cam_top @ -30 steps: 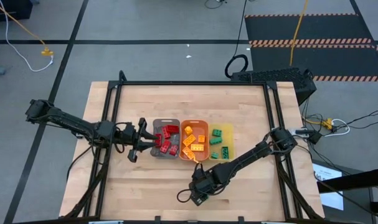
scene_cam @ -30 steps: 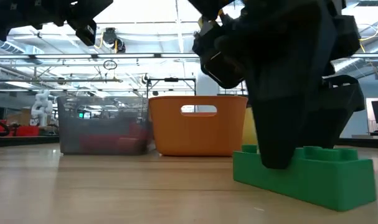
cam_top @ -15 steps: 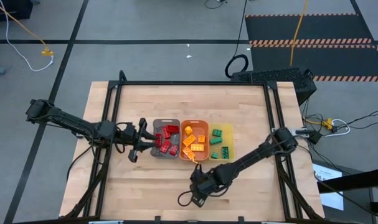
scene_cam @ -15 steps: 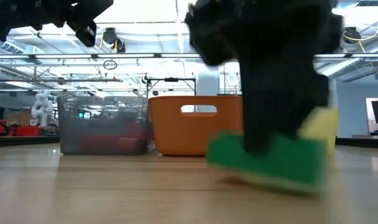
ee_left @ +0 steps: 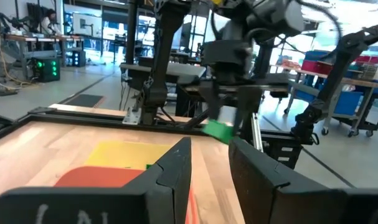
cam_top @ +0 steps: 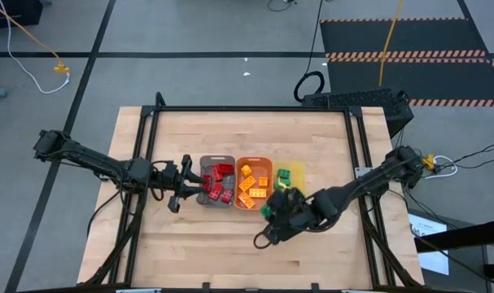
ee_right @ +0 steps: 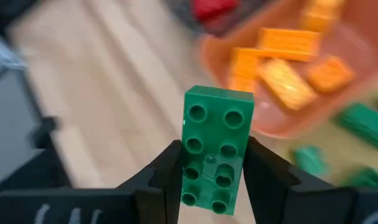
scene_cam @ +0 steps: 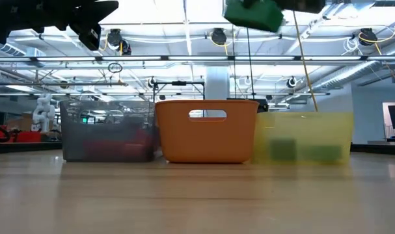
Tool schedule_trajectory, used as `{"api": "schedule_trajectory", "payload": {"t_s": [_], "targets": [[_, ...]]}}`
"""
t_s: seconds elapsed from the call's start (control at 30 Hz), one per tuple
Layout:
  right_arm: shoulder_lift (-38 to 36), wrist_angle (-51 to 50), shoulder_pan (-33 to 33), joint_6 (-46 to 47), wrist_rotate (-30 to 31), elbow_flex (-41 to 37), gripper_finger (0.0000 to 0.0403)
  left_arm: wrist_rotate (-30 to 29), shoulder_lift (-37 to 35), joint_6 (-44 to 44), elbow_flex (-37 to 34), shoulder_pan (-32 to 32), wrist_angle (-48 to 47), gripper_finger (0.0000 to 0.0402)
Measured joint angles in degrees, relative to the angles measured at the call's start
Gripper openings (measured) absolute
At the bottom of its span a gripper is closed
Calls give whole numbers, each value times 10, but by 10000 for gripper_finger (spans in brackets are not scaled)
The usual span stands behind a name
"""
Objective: Sort & place blocks by color
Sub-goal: Put the green game piece into the yellow bin
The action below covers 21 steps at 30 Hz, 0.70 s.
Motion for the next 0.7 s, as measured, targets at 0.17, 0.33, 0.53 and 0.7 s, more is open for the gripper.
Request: {"api": "schedule_trajectory", "payload": {"t_s": [0.17,0.33,0.53,0.7], "targets": [[-26,-101,-11,38,16,0,118,0,0,0,0,0,0,108],[-26,-150,-31,48,15,0,118,-2,0,13,0,0,2,108],[-28,-174,-56,43,13,0,118,-2,0,14,0,0,5,108],[-28,-191,-83,43,-6,-34,118,-2,0,13,0,0,5,108]]}}
